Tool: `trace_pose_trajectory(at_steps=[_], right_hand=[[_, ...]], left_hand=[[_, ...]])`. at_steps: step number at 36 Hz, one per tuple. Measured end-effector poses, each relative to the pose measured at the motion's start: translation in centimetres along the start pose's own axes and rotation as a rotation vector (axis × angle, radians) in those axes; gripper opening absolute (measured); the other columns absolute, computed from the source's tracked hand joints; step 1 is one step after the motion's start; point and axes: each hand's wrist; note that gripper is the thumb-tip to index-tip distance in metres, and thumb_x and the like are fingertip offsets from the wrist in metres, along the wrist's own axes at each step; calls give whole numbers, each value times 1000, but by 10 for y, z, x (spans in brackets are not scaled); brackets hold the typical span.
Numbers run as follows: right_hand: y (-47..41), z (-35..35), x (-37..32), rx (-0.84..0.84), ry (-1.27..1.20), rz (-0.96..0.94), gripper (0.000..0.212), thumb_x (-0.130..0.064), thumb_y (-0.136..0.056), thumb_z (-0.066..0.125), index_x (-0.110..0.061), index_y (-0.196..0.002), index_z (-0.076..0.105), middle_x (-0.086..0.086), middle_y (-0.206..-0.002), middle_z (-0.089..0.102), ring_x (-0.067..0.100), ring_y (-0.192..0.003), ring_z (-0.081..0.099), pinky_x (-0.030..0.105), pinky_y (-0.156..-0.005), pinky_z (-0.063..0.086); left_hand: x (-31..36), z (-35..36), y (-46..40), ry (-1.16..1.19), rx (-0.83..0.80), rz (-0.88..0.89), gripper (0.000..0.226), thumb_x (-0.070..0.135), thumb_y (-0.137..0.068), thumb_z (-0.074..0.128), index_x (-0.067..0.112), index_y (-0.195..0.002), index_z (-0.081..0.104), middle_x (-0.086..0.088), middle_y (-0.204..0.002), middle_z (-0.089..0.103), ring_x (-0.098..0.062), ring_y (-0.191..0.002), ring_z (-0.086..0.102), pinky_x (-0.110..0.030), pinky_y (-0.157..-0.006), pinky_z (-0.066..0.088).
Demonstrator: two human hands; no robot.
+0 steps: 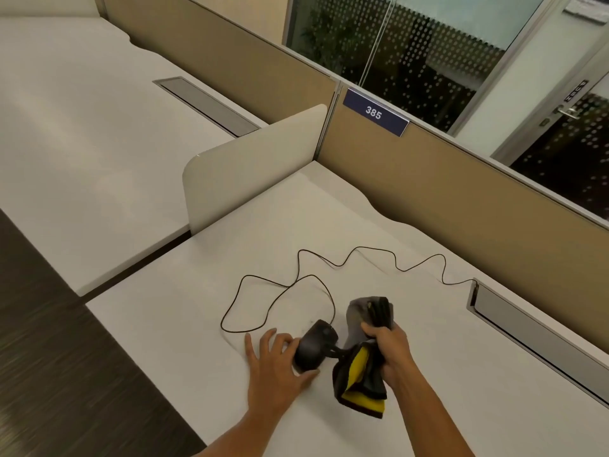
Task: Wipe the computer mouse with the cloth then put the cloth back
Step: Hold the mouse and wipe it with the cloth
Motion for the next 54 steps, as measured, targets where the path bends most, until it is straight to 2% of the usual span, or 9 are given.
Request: trace_pose_trajectory(at_steps=[7,16,26,31,37,43,46,51,54], right_hand=[[-7,-1,14,134,68,-94,58,-10,-88,70,-16,-141,48,11,-120,62,32,-106,61,50,-92,55],[-14,38,18,3,408,-270,68,-24,-85,70,-38,-142,35,-11,-108,53,6,-83,57,13,-55,43],[-19,52,21,-112,564,-304,68,-32,-83,67,-40,-141,34,-10,-106,54,7,-85,56,16,-61,45],[-11,52,36,-102,500,-326,61,-32,-85,69,-41,-138,38,-13,-108,54,7,-89,57,18,-71,48],[1,46,45,-191,381,-320,62,-24,-85,73,-40,-136,41,-15,-115,55,3,-96,58,12,-70,46],[-9,27,22,13,130,-256,55,-14,-84,74,-25,-133,52,2,-119,63,24,-104,64,45,-90,57],[-19,21,11,68,210,-303,59,-16,-87,71,-28,-138,45,1,-122,60,24,-107,60,42,-91,55],[-23,29,3,-36,544,-425,68,-21,-88,68,-40,-143,33,0,-120,59,9,-88,60,18,-67,49],[-22,40,0,-135,754,-482,76,-17,-88,66,-46,-145,24,7,-123,61,18,-90,62,21,-70,51]], left_hand=[[0,0,0,-10,-21,-10,69,84,-70,46,32,-108,67,10,-111,64,-26,-127,50,-68,-113,17],[4,-5,3,2,49,26,59,76,-73,46,30,-104,67,7,-106,64,-28,-123,54,-67,-112,22],[0,-2,2,-25,3,25,56,69,-69,59,31,-109,64,6,-114,64,-28,-127,51,-67,-113,20],[3,-4,3,-70,-47,12,61,54,-58,85,31,-111,65,4,-116,64,-29,-129,50,-69,-112,22],[6,-7,1,-62,-26,5,53,49,-58,83,31,-106,67,3,-112,66,-31,-125,54,-71,-109,25],[0,-2,2,-22,16,28,60,75,-72,49,32,-111,65,8,-114,63,-27,-128,49,-68,-114,17],[-1,1,1,-11,11,9,70,86,-74,43,32,-112,67,10,-115,63,-25,-130,47,-66,-116,13],[0,1,1,-5,3,13,65,82,-72,52,32,-112,66,9,-114,63,-26,-129,48,-67,-114,17],[0,-1,2,2,14,24,62,77,-71,55,32,-112,65,8,-115,62,-26,-129,48,-67,-114,18]])
Point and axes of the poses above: each hand's wrist, its own y-axis away from the middle knuckle, its own z-axis out of the palm, x = y × z
